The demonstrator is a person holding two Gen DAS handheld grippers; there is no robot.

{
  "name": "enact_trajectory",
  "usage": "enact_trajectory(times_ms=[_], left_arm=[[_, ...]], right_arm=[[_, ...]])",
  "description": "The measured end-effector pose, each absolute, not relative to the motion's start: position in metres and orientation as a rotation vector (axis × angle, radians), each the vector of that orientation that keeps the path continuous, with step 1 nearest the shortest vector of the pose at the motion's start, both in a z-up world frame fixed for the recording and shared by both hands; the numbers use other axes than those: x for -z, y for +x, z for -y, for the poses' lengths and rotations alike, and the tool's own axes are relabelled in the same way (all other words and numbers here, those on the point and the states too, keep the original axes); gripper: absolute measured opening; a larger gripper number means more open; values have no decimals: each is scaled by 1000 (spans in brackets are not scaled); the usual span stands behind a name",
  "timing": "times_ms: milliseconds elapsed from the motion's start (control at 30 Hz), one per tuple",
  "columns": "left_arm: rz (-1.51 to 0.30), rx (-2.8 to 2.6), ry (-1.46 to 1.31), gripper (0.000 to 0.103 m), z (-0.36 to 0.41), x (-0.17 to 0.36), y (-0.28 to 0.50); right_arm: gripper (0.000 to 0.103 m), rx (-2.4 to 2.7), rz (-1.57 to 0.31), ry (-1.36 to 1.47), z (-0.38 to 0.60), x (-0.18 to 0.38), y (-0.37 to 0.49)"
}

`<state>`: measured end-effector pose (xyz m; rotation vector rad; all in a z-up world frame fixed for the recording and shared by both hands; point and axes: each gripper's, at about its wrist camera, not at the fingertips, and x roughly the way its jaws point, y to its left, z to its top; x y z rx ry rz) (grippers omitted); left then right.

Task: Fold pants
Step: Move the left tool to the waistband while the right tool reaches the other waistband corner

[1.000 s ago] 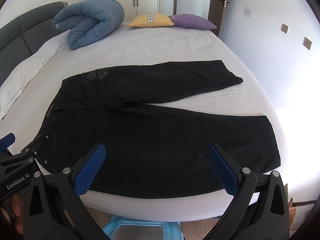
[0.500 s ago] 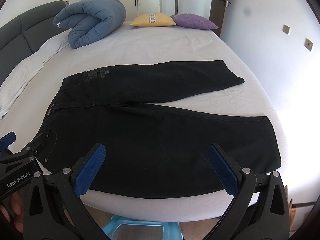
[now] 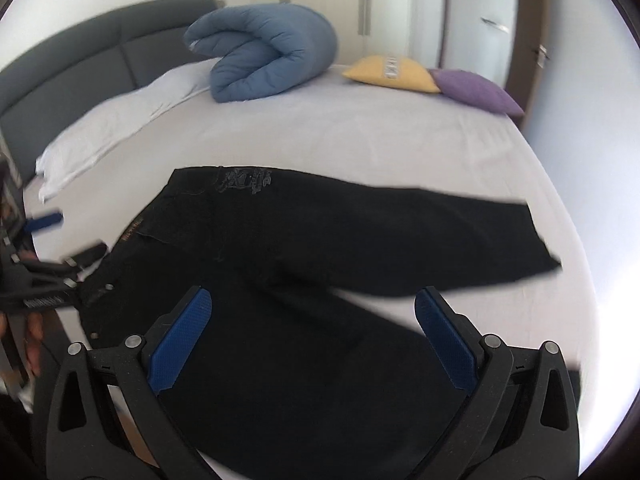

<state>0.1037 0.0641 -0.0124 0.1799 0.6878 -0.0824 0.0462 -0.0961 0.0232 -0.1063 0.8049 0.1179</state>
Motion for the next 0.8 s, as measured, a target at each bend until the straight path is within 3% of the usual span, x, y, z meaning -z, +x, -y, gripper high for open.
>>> enact_trajectory(times_ms=[133, 233, 267, 400, 600, 700, 800], left_arm=[[-807, 63, 185, 103, -79, 18, 161], [-792, 155, 180, 103, -90, 20, 215], [-789, 191, 213, 103, -88, 22, 233], [-819, 305, 305, 103, -80, 32, 291], [-865, 417, 309, 103, -88, 55, 344], [-887, 452, 354, 103, -89, 68, 356], [-898, 480, 398, 103, -89, 80, 359]], right_arm=[[103, -193, -850, -232, 100, -14, 131], [103, -296, -871, -287, 102, -8, 191], [100, -342, -888, -300, 103, -5, 211], [62, -532, -989, -375, 96, 12, 293], [60, -676, -1058, -482, 61, 52, 371], [46, -743, -1116, -495, 42, 77, 399], [43, -758, -1156, -514, 29, 99, 414]])
